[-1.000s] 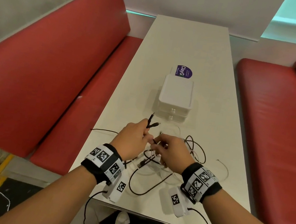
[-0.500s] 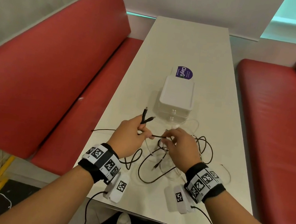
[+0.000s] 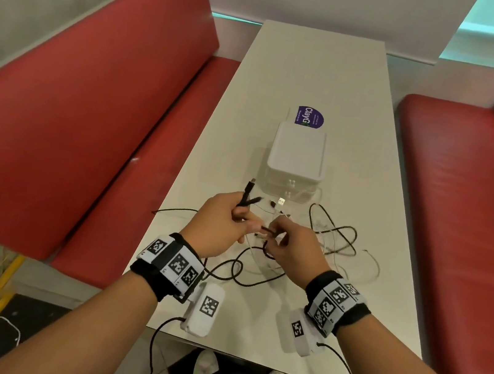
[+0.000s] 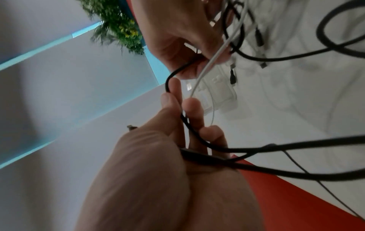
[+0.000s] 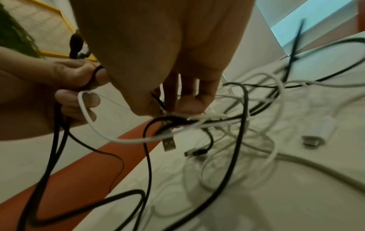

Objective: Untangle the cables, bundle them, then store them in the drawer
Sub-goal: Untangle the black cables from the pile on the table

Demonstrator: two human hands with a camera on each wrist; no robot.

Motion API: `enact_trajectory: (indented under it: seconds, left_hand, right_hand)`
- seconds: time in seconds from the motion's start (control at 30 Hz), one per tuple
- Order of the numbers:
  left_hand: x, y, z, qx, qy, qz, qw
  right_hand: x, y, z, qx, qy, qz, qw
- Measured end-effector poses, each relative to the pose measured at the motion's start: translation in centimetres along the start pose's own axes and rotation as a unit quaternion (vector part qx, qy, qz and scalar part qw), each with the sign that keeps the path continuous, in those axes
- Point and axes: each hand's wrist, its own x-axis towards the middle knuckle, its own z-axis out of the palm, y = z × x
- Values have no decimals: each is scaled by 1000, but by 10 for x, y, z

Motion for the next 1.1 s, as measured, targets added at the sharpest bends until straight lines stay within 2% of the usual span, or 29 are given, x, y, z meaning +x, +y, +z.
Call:
enact_trajectory:
  seconds: [0.13,0.2,0.3,0.4,0.47,0.53,0.67,0.73,0.77,0.83,0.9,1.0,1.03,1.1]
  left_hand:
    - [4,0,-14,-38,42,-11,998]
    - [6,-7,-17,-4,51,-30,998]
    - [6,-17,-8,72,34,-27,996]
    - [6,-18,-1,147,40,-2,988]
    - [7,-14,-3,125,62,12,990]
    - [6,-7,-4,67,69,11,995]
    - [2,6,-2,-30,62,21,997]
    - [3,6,-4,-51,70,14,996]
    - [4,3,-6,-38,66,4,997]
    - [5,-4,-8,65,62,-11,996]
    - [4,-10,-7,154,71,-22,985]
    - [7,-16,-9,148,103,-49,983]
    - [9,-18,-10,145,112,-53,982]
    - [10,-22,-11,207,116,-31,971]
  right_hand:
    - [2,-12,-13,144,35,76,986]
    - [2,-17,-19,181,80,55,979]
    - [2,-21,-20,88,92,-41,991]
    - [-1,-18,-15,35,33,-58,997]
    - [-1,-11,-15,34,2,-27,999]
    - [0,-3,-20,32,8,6,999]
    - [3,-2,-18,-119,9,-38,992]
    - [8,-5,-16,-137,5,-15,990]
    - [10,-6,-18,-106,9,8,994]
    - [12,-9,-25,16,32,40,999]
    - [10,-15,-29,90,61,30,994]
    - [7,-16,-26,51,74,-6,996]
    - [6,-15,-25,39,59,-5,997]
    - [4,-16,-26,84,2,1,996]
